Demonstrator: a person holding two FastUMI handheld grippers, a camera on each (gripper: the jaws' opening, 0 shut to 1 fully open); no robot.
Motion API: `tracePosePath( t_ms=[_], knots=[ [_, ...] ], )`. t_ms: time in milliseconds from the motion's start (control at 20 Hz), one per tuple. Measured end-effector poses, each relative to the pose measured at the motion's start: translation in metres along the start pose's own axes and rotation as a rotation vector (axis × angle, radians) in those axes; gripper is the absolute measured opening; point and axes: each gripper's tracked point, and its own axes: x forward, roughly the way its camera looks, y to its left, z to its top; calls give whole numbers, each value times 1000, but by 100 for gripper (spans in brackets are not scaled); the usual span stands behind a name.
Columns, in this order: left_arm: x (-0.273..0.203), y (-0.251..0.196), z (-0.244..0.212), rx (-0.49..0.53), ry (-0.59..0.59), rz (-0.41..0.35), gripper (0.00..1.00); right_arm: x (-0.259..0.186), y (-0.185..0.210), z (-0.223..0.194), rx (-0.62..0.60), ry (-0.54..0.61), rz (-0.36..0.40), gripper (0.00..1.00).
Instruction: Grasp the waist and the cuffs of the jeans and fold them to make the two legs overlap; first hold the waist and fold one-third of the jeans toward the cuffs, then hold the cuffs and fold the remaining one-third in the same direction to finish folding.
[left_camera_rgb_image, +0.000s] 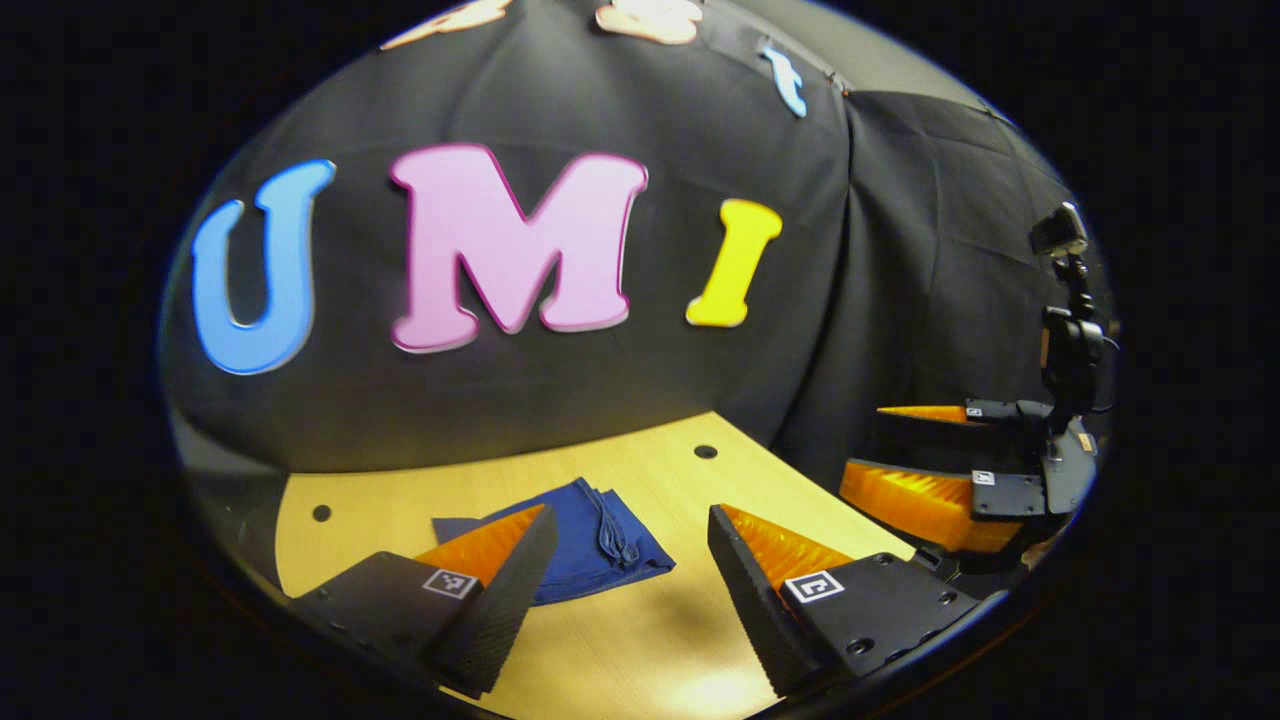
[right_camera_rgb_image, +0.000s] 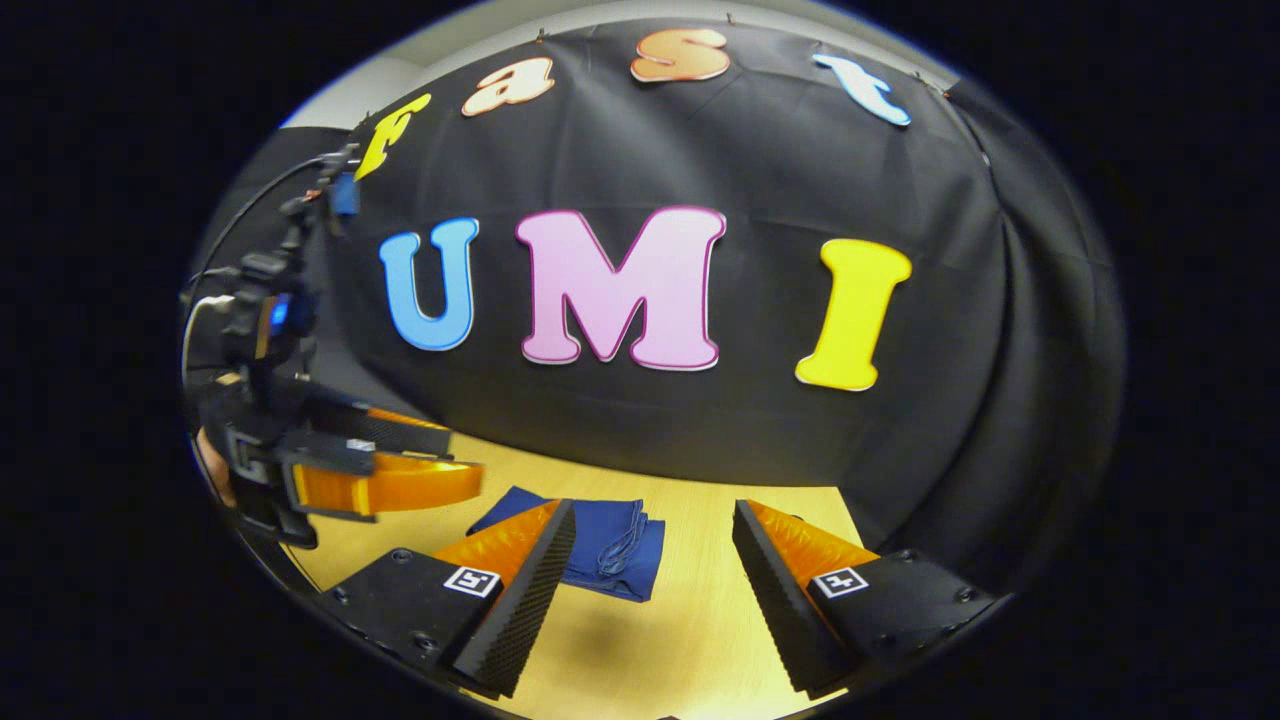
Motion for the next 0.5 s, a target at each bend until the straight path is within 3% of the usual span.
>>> tracePosePath(
  t_ms=[250, 400, 450, 500],
  knots=[
    [-139, 3, 1, 10, -148, 132, 96, -81, 21, 14, 62, -82, -122, 96],
    [-202, -2, -10, -9, -215, 191, 96, -127, 32, 21, 41, -129, -147, 96],
    [-218, -2, -12, -7, -238, 218, 100, -138, 37, 21, 42, -136, -143, 96],
    [-231, -2, -11, 2, -264, 246, 96, -146, 45, 23, 47, -138, -122, 96]
  ],
)
